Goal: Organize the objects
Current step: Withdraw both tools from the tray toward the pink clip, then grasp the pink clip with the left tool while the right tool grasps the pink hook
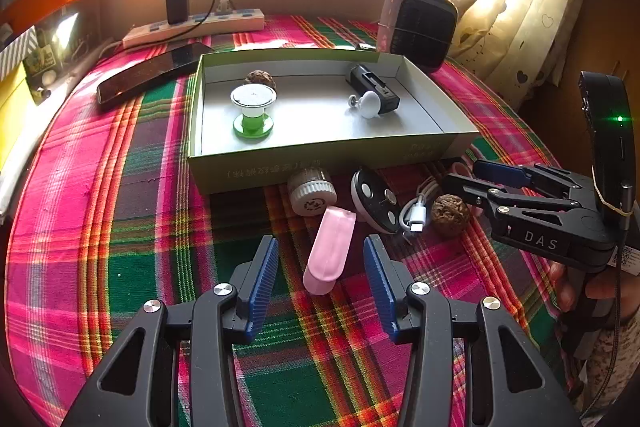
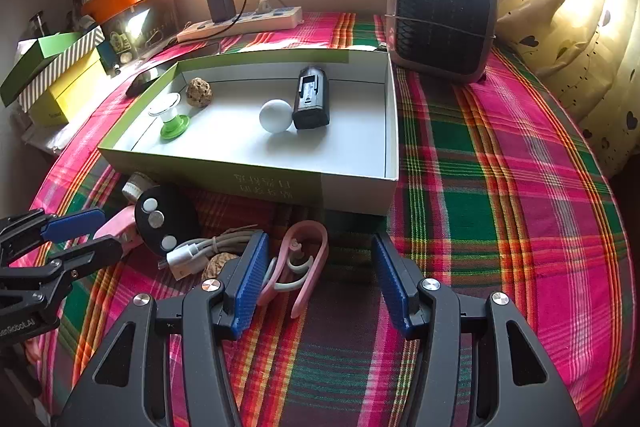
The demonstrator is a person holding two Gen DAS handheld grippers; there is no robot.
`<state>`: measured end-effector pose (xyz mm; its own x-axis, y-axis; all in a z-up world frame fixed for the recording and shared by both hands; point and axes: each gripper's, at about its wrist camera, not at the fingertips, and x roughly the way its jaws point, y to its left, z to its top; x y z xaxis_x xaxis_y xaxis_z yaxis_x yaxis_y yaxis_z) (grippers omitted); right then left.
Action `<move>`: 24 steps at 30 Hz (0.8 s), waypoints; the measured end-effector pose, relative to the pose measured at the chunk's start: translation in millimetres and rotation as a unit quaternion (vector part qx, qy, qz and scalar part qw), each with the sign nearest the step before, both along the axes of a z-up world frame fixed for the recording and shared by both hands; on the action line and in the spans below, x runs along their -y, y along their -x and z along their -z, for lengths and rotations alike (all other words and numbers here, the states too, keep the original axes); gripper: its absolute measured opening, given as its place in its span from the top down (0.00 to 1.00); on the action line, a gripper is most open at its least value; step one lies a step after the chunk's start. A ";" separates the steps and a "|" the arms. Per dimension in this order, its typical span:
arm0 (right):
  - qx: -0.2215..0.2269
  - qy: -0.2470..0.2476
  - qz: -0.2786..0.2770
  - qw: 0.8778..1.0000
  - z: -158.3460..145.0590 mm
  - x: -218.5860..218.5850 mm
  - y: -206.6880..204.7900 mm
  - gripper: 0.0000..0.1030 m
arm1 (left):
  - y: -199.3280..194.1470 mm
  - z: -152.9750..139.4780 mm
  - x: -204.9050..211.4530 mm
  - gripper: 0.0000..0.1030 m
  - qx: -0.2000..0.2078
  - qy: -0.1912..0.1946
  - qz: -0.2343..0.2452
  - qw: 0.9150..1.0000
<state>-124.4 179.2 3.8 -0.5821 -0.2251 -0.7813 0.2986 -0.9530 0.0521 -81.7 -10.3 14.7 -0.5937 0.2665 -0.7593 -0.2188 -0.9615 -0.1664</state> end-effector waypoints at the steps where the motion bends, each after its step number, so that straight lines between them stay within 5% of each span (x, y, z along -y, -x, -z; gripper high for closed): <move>1: 0.000 -0.002 0.001 1.000 -0.2 -1.1 -0.2 0.48 | 1.3 1.2 -0.4 0.58 0.002 0.002 -0.001 1.000; 24: -0.009 -0.031 0.006 0.999 4.8 -14.9 -1.2 0.48 | 14.6 8.4 -12.0 0.58 0.002 0.029 -0.013 1.000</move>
<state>-123.3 194.1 -1.1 -0.5983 -0.1685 -0.7833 0.2866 -0.9580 -0.0128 -96.3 1.7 6.2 -0.5973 0.2073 -0.7748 -0.1940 -0.9747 -0.1113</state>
